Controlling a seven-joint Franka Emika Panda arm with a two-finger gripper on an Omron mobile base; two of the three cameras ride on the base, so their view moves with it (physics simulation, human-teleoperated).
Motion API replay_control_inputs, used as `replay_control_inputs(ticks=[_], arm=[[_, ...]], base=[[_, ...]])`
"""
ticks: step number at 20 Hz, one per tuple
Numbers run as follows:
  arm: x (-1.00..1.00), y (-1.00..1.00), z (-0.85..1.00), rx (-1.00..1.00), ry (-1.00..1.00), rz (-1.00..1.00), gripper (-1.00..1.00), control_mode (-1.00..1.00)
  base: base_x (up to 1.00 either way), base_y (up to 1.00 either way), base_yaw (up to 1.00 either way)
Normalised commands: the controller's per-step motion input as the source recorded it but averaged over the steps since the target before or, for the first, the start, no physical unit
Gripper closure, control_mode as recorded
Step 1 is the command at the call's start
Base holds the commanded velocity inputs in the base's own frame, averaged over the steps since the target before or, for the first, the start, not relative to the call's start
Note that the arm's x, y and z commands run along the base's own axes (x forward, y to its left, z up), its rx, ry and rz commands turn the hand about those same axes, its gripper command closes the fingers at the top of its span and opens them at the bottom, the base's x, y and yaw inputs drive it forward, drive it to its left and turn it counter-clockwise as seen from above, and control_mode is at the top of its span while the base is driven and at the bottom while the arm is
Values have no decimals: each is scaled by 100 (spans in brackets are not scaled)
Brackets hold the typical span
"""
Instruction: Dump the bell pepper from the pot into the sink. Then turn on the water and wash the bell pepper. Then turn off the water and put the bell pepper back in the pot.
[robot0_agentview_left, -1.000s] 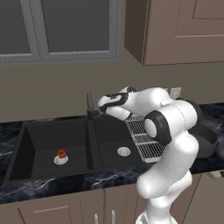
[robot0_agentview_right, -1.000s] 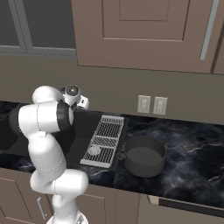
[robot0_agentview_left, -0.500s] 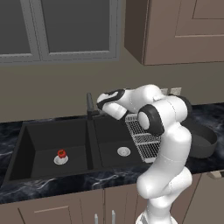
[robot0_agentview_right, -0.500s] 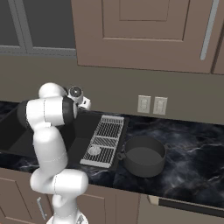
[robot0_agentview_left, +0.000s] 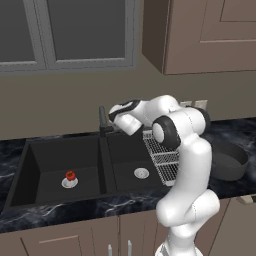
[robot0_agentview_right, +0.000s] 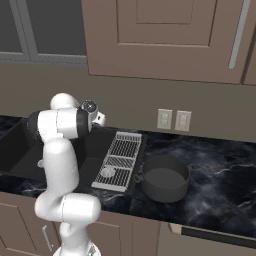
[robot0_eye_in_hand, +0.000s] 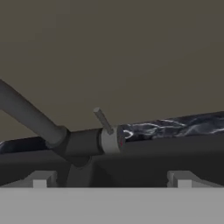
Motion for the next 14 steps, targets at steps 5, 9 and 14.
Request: replay_control_inputs(ticks=[5, 9, 14], arm=[[27, 6, -14, 1, 0, 0, -100, -100], [24, 7, -11, 1, 0, 0, -100, -100], [24, 8, -8, 1, 0, 0, -100, -100]], base=[[0, 0, 0], [0, 0, 0], [0, 0, 0]])
